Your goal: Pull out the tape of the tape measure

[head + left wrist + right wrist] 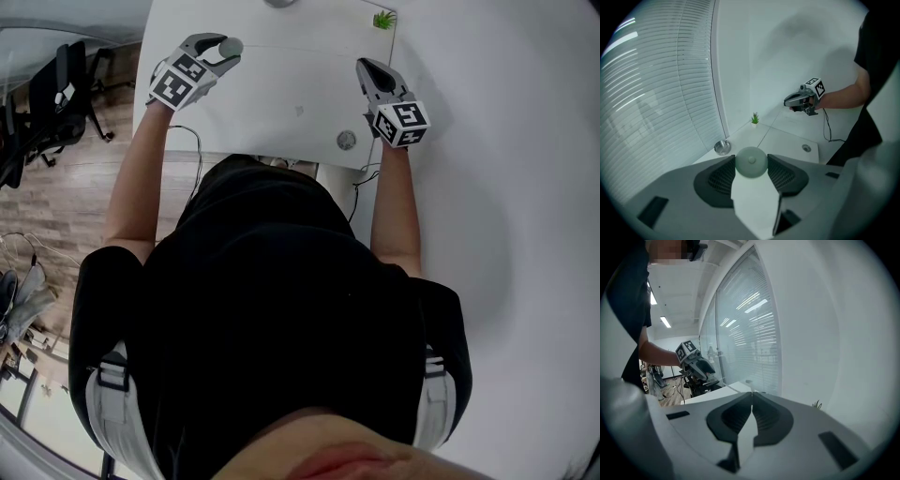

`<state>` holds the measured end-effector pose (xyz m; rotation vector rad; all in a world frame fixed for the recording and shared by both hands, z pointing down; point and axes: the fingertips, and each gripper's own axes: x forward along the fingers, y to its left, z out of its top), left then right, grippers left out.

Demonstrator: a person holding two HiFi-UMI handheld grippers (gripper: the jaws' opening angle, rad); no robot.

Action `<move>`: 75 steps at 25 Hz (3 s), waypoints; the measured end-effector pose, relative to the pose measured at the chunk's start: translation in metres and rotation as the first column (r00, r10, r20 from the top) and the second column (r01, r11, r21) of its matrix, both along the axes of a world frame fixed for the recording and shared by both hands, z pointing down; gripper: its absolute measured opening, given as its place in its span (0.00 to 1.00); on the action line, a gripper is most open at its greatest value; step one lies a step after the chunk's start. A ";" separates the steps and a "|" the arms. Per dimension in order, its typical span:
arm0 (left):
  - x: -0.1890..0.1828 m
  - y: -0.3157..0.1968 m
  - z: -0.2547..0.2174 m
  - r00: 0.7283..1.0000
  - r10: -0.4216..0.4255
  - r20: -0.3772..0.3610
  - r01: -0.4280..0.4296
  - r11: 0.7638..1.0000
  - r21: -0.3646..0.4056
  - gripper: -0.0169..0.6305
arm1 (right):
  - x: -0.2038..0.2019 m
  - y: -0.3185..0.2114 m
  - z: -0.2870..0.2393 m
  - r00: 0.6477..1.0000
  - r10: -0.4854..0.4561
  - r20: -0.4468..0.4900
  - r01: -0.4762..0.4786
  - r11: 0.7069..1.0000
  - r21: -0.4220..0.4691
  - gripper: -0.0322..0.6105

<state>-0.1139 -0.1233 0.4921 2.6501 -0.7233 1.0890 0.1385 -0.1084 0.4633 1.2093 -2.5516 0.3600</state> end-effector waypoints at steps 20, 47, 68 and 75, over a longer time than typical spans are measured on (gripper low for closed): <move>0.000 0.010 0.053 0.999 -0.032 0.002 0.032 0.999 -0.033 0.37 | 0.028 0.010 0.045 0.996 0.083 -0.014 -0.084 0.994 -0.066 0.07; -0.004 0.008 0.173 0.994 -0.113 -0.010 0.112 0.988 -0.111 0.38 | 0.026 0.018 0.182 0.990 0.120 -0.069 -0.133 0.965 -0.226 0.07; 0.006 0.001 0.231 0.988 -0.153 0.026 0.155 0.975 -0.158 0.38 | 0.035 0.015 0.244 0.984 0.139 -0.108 -0.165 0.942 -0.293 0.07; 0.007 -0.001 0.245 0.988 -0.150 0.040 0.155 0.974 -0.166 0.38 | 0.037 0.014 0.265 0.983 0.126 -0.131 -0.163 0.933 -0.322 0.07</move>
